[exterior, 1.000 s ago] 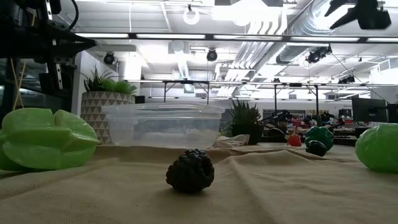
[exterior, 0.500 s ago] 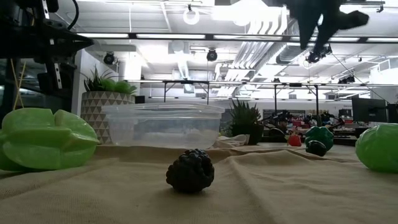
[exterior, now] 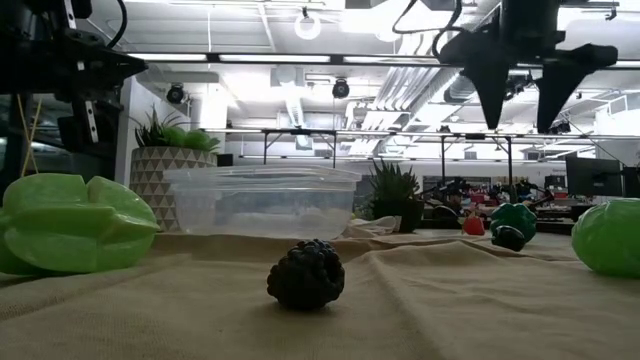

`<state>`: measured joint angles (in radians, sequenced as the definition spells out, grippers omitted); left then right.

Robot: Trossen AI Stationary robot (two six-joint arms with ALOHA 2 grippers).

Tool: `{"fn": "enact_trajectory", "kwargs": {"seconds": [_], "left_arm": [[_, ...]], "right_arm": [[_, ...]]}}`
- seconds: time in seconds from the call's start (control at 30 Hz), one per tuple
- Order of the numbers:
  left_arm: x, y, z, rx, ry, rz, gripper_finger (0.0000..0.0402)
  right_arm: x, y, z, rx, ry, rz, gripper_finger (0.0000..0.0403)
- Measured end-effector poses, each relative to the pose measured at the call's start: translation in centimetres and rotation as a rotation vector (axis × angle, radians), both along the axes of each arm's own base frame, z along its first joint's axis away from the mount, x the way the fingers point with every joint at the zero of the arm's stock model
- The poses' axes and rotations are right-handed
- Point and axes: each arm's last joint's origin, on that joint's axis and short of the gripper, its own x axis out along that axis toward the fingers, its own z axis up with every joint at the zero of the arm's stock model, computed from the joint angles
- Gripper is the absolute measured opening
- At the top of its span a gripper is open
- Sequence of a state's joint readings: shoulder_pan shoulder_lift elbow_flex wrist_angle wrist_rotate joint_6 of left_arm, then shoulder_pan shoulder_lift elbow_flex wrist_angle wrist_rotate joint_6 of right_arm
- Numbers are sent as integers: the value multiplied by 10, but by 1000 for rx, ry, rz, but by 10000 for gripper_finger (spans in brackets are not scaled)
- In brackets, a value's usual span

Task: Pick and placing Produce into tupperware
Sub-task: Put the green bell pepper into transparent bin

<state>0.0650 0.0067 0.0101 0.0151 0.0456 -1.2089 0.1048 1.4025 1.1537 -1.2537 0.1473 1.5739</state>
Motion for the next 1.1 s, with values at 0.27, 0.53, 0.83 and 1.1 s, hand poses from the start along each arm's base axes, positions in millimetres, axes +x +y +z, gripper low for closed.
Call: {"fn": "enact_trajectory", "kwargs": {"seconds": [0.27, 0.53, 0.83, 1.1], "left_arm": [[0, 0, 0, 0, -3, -12, 1], [0, -2, 1, 1, -12, -52, 1], [0, -2, 1, 1, -11, -52, 1], [0, -2, 1, 2, -11, -52, 1]], "right_arm": [[-1, -13, -35, 85, -11, -90, 320], [0, -35, -59, 151, -69, -129, 314], [-5, -51, -67, 197, -61, -132, 314], [2, -53, -78, 229, -25, -117, 313]]}}
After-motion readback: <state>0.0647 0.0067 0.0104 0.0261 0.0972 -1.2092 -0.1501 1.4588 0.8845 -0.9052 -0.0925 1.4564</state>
